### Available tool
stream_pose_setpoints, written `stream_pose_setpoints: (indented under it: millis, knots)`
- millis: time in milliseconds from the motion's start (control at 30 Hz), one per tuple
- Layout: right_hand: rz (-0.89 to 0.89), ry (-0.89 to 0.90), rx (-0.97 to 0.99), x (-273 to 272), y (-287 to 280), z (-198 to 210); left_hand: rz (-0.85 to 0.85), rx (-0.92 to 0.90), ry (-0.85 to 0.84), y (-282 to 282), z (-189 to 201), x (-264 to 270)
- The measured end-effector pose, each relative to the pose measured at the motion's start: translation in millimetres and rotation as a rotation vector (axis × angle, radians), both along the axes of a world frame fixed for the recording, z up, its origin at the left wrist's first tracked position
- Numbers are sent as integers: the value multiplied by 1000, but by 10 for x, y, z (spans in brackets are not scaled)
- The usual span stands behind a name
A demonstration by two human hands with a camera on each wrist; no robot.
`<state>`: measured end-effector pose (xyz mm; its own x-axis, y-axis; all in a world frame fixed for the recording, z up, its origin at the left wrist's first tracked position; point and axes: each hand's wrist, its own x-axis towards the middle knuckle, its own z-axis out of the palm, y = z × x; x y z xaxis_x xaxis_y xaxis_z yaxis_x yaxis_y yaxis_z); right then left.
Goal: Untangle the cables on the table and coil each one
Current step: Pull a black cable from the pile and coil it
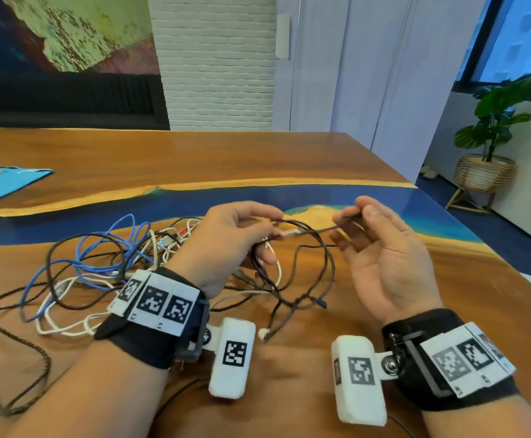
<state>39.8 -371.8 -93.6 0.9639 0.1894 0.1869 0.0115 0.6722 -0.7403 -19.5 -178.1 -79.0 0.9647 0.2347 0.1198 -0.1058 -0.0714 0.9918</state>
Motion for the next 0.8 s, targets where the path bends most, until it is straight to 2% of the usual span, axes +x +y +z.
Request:
stream_pose_setpoints:
  millis: [100, 233, 433, 567, 633, 700, 800]
  knots:
    - [-31, 68, 124, 35, -51, 62, 168, -131, -67, 62, 21, 49]
    - [-130, 238, 114, 144, -165, 37, 311, -232, -156, 196, 91, 57]
    - [-105, 390, 74, 270, -187, -109, 468, -222, -314, 277, 81, 57]
    - [-153, 459, 109, 354, -212, -173, 558, -298, -422, 409, 143, -8]
    - [-194, 501, 119, 373, -257, -178, 553, -350, -454, 446, 170, -23]
    - [-230, 512, 64, 374, -291, -173, 460, -365, -432, 424, 179, -26]
    - [-151, 381, -113, 322, -279, -124, 259, -307, -309, 315, 159, -29]
